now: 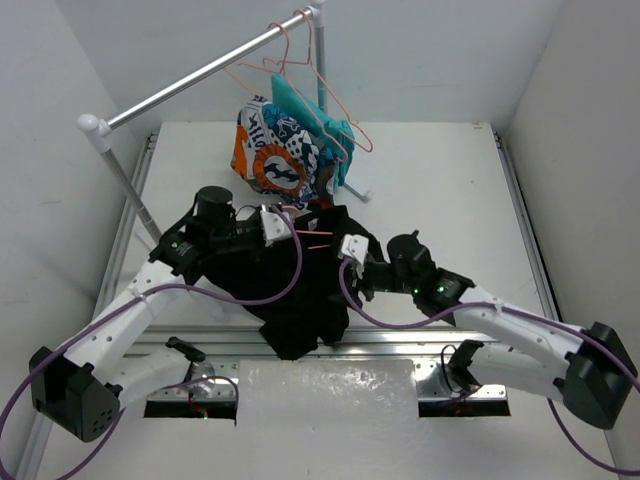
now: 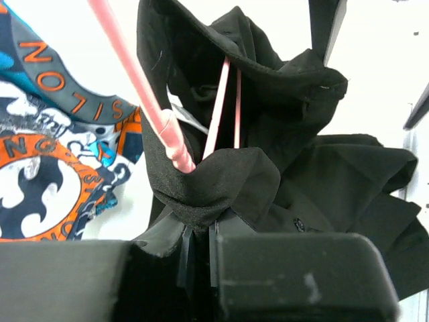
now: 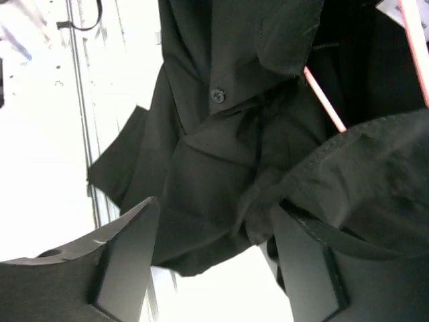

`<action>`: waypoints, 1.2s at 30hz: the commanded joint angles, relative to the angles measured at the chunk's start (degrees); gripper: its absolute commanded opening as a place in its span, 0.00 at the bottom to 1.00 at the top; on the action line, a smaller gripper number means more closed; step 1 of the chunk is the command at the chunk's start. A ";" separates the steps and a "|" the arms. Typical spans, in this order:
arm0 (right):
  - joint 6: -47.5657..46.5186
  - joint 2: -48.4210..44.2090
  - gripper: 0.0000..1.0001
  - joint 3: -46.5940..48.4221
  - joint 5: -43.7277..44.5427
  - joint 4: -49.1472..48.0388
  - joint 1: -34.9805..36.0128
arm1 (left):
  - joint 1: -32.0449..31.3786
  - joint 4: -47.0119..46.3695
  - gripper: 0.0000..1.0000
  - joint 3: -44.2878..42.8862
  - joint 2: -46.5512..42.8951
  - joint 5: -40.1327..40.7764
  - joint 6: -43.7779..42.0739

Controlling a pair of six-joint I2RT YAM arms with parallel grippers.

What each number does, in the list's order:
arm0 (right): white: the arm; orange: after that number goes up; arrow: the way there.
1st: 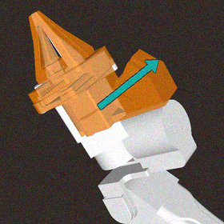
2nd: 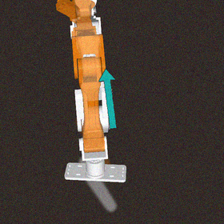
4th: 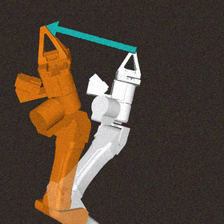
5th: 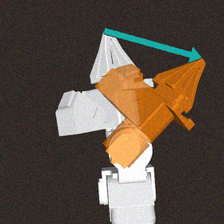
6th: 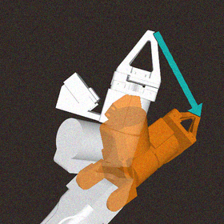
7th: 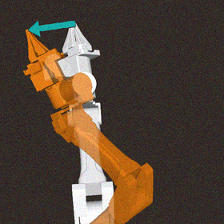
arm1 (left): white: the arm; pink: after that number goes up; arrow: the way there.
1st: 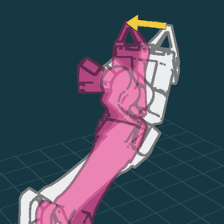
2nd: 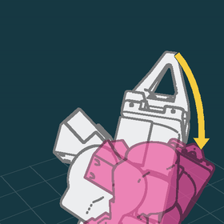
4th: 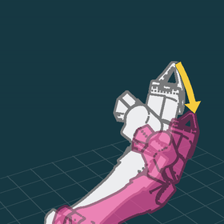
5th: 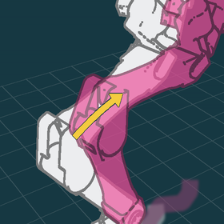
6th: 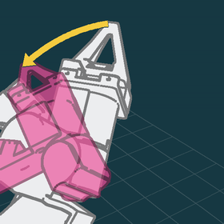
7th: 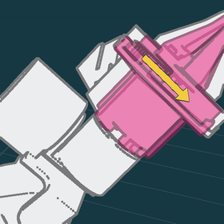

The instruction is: Place the shirt on the hanger

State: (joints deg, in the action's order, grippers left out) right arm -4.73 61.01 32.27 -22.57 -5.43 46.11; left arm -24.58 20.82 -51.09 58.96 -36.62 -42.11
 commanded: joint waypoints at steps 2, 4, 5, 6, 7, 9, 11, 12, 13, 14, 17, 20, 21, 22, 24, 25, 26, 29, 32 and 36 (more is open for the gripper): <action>-0.81 -10.46 0.76 -0.11 -1.33 -0.02 -0.32 | -0.29 -2.27 0.00 0.64 -1.74 -5.21 -1.22; -0.54 -13.01 0.74 2.00 -6.42 1.82 -0.23 | -0.29 -2.97 0.00 1.34 -1.57 -5.74 -1.13; -0.98 -13.81 0.71 2.88 -8.44 2.44 -0.23 | -0.29 -3.24 0.00 1.61 -1.39 -5.83 -1.13; -1.59 -13.73 0.67 4.10 -11.68 2.88 -0.23 | -0.29 -3.59 0.00 1.70 -1.22 -6.09 -1.13; -2.73 -12.08 0.60 4.46 -12.84 2.88 -0.23 | -0.29 -3.59 0.00 1.70 -1.04 -6.18 -1.22; -3.44 -9.00 0.54 7.09 -13.82 4.11 -0.32 | -0.29 -3.59 0.00 1.78 -1.04 -6.53 -1.31; -4.23 -4.09 0.46 10.60 -13.29 4.81 -0.32 | -0.29 -3.24 0.00 1.87 -1.39 -6.88 -1.57; -4.06 -2.58 0.46 11.66 -12.86 3.51 -0.32 | -0.29 -3.07 0.00 1.87 -1.48 -7.15 -1.66; -4.06 -1.26 0.46 12.63 -12.24 2.54 -0.23 | -0.29 -2.89 0.00 1.78 -1.83 -7.24 -1.84; -4.14 1.54 0.46 14.73 -11.80 1.31 -0.32 | -0.29 -2.45 0.00 1.78 -2.09 -7.41 -2.01; -6.34 6.12 0.45 19.38 -7.85 2.61 -0.49 | -0.29 -1.05 0.00 1.52 -2.88 -7.85 -3.07; -7.22 11.05 0.44 22.56 -6.79 4.28 -1.72 | -0.29 0.01 0.00 1.52 -3.50 -8.38 -4.12; -7.22 11.84 0.43 22.92 -6.79 4.46 -1.90 | -0.29 0.19 0.00 1.69 -3.50 -8.55 -4.47; -7.31 12.37 0.43 23.10 -6.88 4.55 -1.99 | -0.29 0.45 0.00 1.78 -3.50 -8.64 -5.08; -7.22 11.85 0.43 22.49 -6.88 3.41 -1.99 | -0.29 0.80 0.00 2.13 -3.41 -8.64 -6.05; -7.31 10.89 0.43 22.22 -6.88 3.15 -1.99 | -0.29 0.98 0.00 2.22 -3.15 -8.56 -6.32; -7.40 10.36 0.42 21.87 -6.96 2.80 -1.99 | -0.29 1.07 0.00 2.40 -2.97 -8.38 -6.49; -8.01 8.34 0.41 21.78 -7.66 3.67 -1.99 | -0.29 1.42 0.00 2.05 -2.01 -8.38 -6.67; -8.19 6.32 0.41 21.34 -10.21 3.85 -1.90 | -0.21 1.42 0.00 1.61 -1.39 -8.47 -6.67; -8.19 6.13 0.42 21.25 -9.52 3.67 -1.99 | -0.29 1.77 0.00 1.34 -1.13 -8.99 -6.58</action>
State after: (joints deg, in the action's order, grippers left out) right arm -11.77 67.77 52.73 -31.55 0.49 44.38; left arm -24.47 23.49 -48.73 58.04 -42.78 -47.77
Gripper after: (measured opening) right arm 0.417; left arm 0.047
